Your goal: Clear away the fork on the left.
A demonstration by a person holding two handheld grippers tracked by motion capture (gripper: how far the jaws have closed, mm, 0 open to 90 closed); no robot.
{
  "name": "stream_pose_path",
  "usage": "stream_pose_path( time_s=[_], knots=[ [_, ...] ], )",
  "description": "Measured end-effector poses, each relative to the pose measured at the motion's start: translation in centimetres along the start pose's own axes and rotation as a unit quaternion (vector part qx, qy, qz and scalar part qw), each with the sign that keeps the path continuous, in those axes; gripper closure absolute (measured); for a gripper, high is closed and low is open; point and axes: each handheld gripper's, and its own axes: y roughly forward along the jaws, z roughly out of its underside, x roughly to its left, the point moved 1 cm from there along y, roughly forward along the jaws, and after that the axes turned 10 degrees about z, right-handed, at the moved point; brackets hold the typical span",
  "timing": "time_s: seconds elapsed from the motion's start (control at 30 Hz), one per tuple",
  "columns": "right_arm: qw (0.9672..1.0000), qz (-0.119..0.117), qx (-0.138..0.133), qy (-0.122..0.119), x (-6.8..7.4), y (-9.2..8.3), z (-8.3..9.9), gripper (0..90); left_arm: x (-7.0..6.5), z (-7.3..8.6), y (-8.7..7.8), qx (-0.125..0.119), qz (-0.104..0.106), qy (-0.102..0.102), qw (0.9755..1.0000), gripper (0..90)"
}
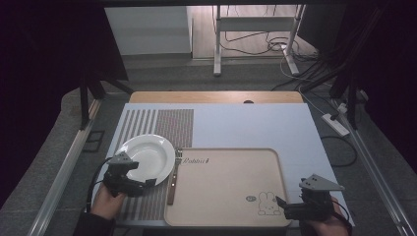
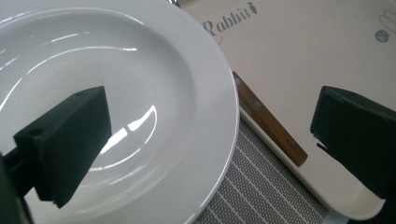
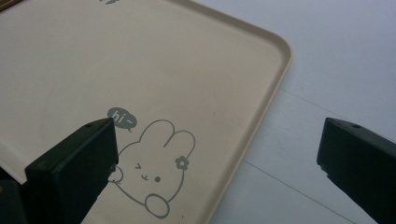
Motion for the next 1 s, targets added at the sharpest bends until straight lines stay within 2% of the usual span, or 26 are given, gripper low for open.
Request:
stream_pose_path(
  time_s=[0.47, 0.67, 1.0],
  knots=[
    [1.0, 0.0, 0.002, -0.001, 0.0, 0.0, 0.0, 0.0, -0.3, 1.8, -1.4, -0.004, -0.007, -0.012, 0.9999, 0.0],
    [1.0, 0.001, 0.001, -0.002, 0.1, 0.0, 0.0, 0.0, -0.4, 2.6, -2.3, -0.016, -0.011, -0.018, 0.9997, 0.0],
    [1.0, 0.002, 0.002, -0.003, 0.1, 0.0, 0.0, 0.0, -0.6, 3.3, -3.3, -0.022, -0.028, -0.021, 0.9992, 0.0]
  ],
)
